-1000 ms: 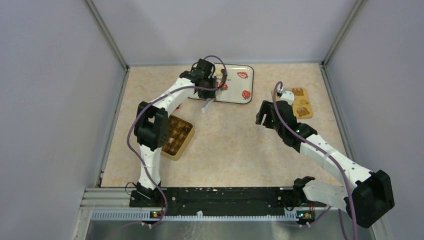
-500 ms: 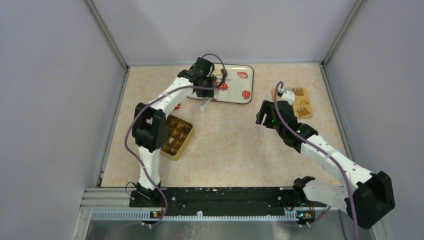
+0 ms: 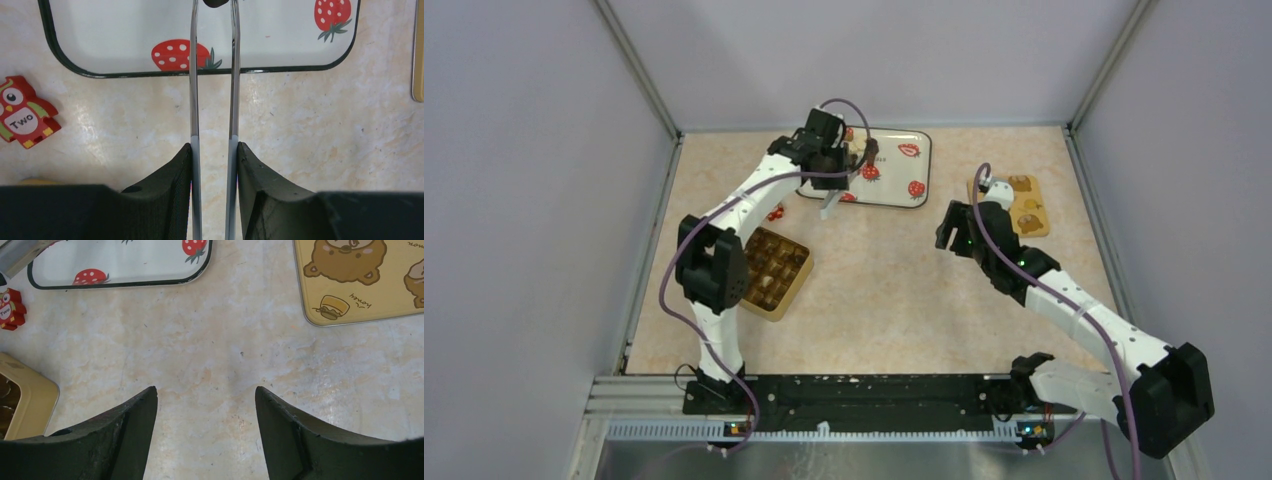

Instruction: Pack the chocolate

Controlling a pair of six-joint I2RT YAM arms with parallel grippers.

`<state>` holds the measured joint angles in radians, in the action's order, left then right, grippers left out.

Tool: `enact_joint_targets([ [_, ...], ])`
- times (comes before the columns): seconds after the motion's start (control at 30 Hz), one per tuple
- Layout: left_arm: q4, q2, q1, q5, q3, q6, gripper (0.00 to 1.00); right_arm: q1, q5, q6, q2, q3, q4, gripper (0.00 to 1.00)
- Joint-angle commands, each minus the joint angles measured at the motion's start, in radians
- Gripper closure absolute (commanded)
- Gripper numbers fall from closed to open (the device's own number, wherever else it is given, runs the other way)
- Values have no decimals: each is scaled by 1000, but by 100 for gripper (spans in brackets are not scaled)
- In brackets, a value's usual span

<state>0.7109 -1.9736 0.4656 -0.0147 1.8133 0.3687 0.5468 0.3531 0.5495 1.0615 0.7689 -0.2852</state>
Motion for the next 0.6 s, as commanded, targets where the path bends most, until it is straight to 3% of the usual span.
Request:
enact_joint_targets([
  [0.0,24,153,1,-4,-39,10,84,-1,-10,-9,-18,43,20,30],
  [0.57,344,744,2,-144,-473,49,80,-2,-60,-5,40,52,81,30],
])
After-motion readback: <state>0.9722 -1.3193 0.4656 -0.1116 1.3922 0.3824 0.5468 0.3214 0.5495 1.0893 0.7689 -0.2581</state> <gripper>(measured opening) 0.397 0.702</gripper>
